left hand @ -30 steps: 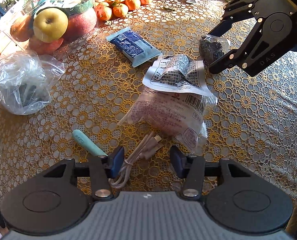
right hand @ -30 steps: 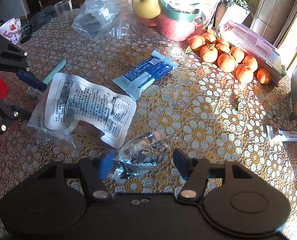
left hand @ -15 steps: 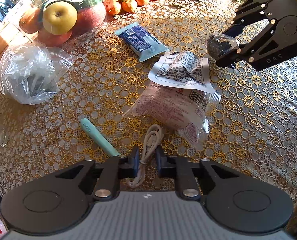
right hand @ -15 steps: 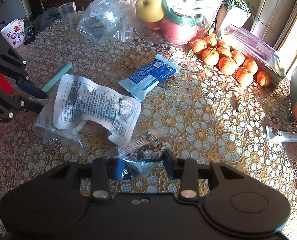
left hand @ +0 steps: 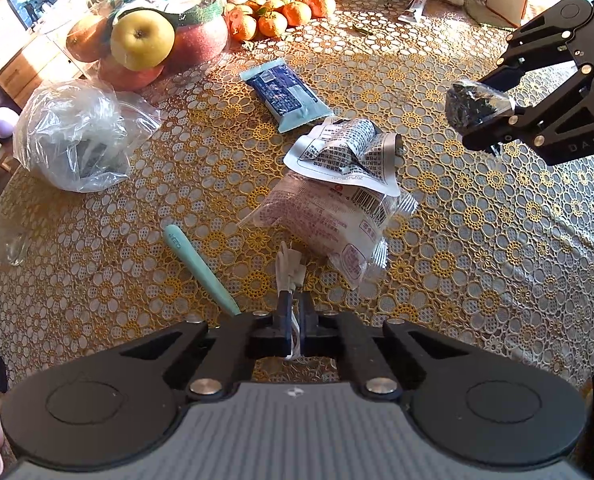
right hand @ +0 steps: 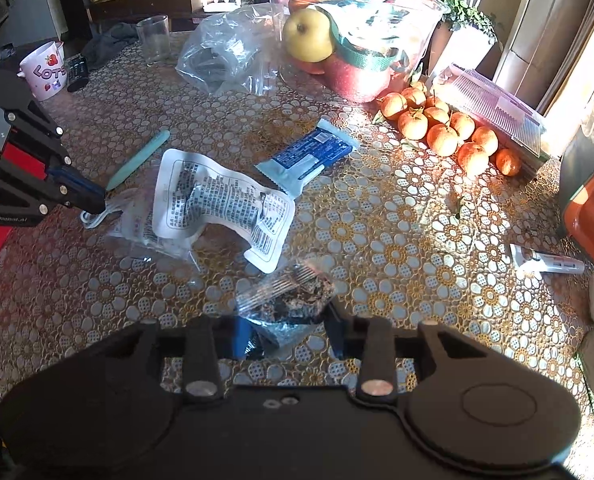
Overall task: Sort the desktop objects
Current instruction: 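Carry the cable with the left tool while the right tool carries the clear bag over the box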
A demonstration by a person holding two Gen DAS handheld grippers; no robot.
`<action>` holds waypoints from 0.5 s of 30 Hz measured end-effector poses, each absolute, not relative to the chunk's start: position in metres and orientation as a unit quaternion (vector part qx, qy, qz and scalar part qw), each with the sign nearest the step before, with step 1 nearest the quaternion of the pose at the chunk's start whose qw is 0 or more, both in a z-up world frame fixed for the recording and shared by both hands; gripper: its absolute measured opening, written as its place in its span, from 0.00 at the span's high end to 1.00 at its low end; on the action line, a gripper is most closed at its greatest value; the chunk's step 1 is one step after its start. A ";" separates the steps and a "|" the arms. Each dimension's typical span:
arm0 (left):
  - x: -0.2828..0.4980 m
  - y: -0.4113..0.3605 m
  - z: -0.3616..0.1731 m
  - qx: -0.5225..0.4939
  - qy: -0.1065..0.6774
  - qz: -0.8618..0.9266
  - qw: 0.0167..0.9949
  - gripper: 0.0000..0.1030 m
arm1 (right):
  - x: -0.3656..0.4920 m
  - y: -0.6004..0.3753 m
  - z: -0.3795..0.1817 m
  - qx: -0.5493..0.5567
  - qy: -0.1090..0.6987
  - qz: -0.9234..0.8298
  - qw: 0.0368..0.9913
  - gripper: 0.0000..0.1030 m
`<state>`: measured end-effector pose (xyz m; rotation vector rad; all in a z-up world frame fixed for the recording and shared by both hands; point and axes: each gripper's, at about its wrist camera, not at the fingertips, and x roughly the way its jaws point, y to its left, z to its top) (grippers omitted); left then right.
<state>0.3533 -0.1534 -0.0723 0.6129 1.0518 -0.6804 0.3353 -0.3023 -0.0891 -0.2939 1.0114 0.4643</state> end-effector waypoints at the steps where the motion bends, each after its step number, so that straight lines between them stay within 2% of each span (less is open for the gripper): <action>1: 0.352 -0.153 -0.072 0.286 0.478 -0.299 0.775 0.97 | 0.333 -0.303 -0.088 -0.139 0.477 0.220 0.839 0.64; 5: 0.358 -0.150 -0.069 0.257 0.482 -0.296 0.784 0.97 | 0.326 -0.304 -0.085 -0.137 0.475 0.224 0.840 0.64; 8: 0.360 -0.153 -0.073 0.258 0.489 -0.301 0.777 0.92 | 0.327 -0.307 -0.086 -0.133 0.477 0.224 0.839 0.64; 12: 0.365 -0.153 -0.083 0.269 0.492 -0.282 0.779 0.79 | 0.331 -0.311 -0.088 -0.129 0.479 0.224 0.839 0.63; 15: 0.370 -0.149 -0.089 0.248 0.504 -0.290 0.775 0.79 | 0.333 -0.314 -0.091 -0.125 0.481 0.223 0.838 0.63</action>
